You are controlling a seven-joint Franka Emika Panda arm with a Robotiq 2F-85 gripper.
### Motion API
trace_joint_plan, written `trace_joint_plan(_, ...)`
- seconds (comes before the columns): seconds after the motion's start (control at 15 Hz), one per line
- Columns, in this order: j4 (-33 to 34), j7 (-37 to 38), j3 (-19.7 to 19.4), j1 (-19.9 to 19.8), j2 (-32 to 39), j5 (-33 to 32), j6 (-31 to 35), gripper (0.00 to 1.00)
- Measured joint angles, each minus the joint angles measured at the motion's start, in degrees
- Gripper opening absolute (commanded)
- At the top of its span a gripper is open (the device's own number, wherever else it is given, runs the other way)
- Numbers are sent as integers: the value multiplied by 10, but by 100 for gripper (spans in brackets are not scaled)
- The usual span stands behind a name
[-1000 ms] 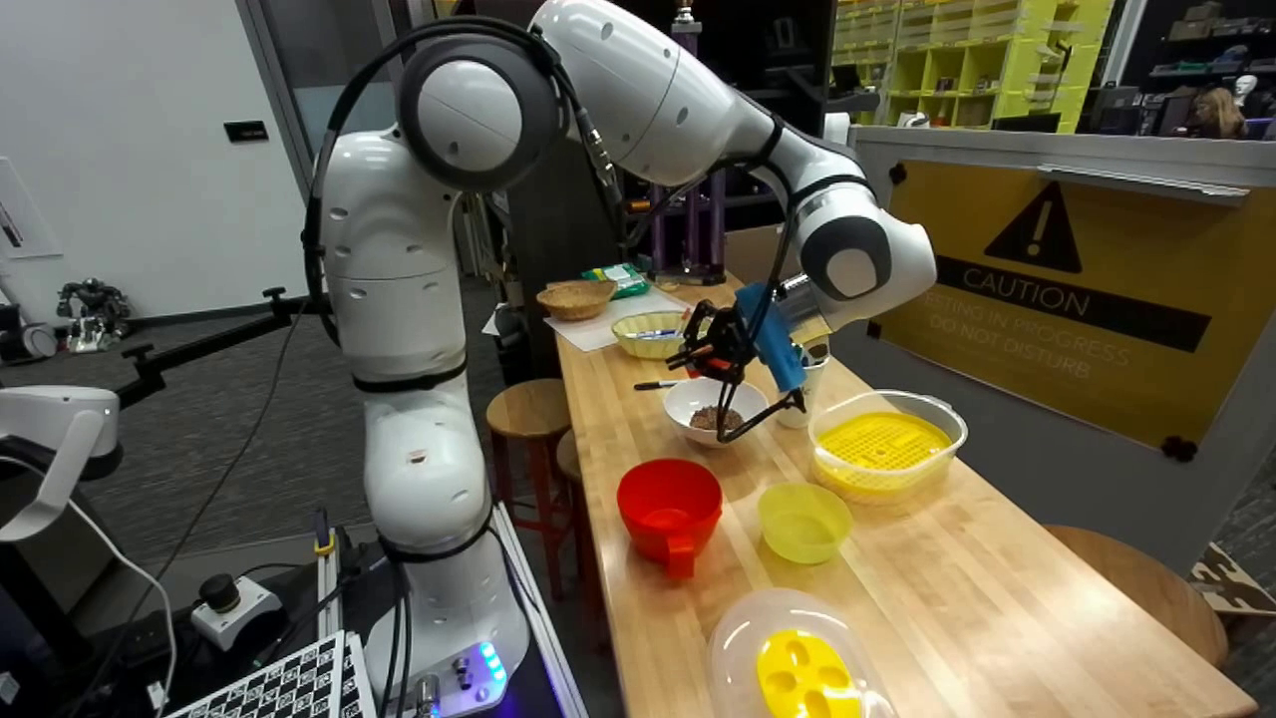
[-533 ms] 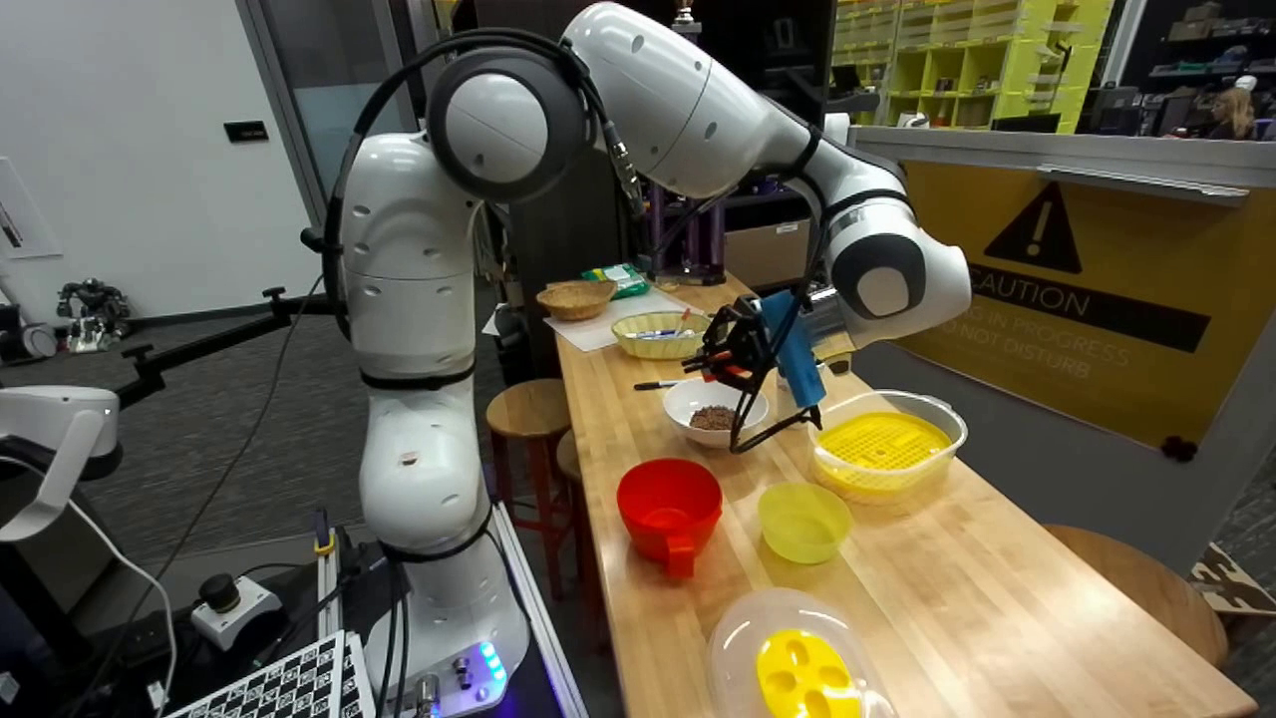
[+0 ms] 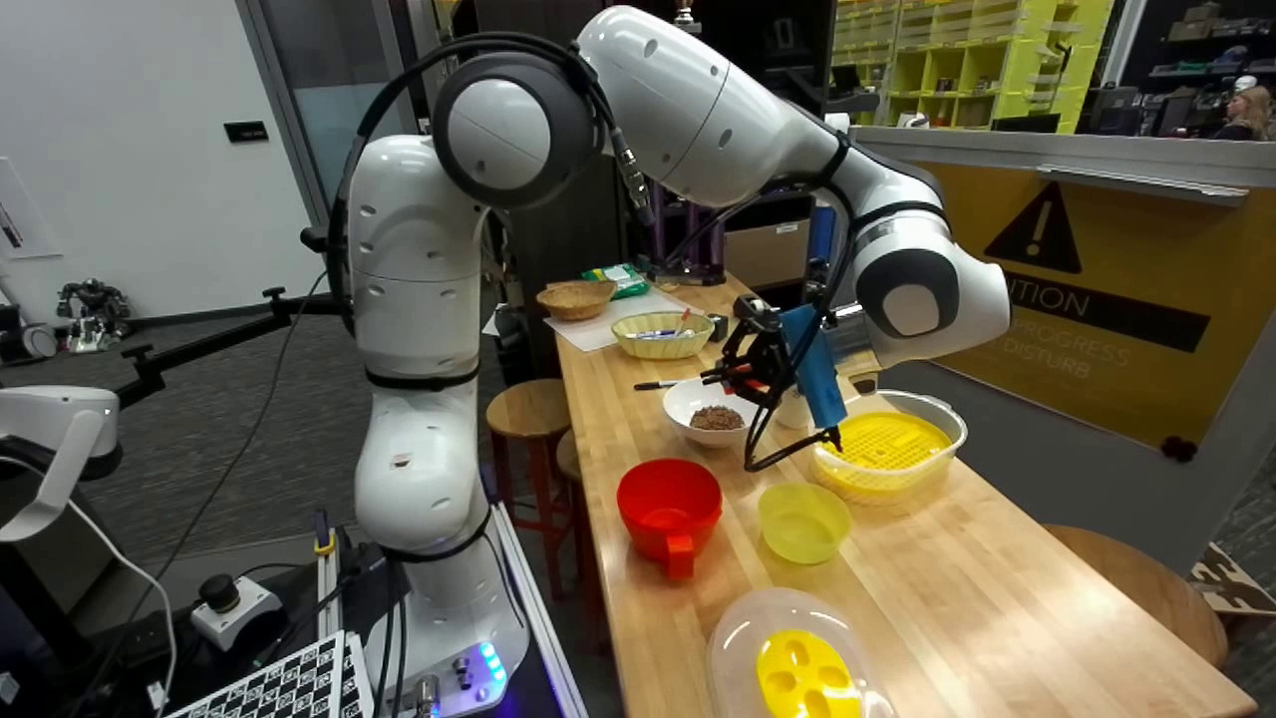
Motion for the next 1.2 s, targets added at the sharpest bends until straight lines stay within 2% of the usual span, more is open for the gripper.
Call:
trace_joint_plan(0.73,41,30,-1,-8,20,2,15,1)
trace_joint_plan(1.2,73,64,2,-10,40,47,13,1)
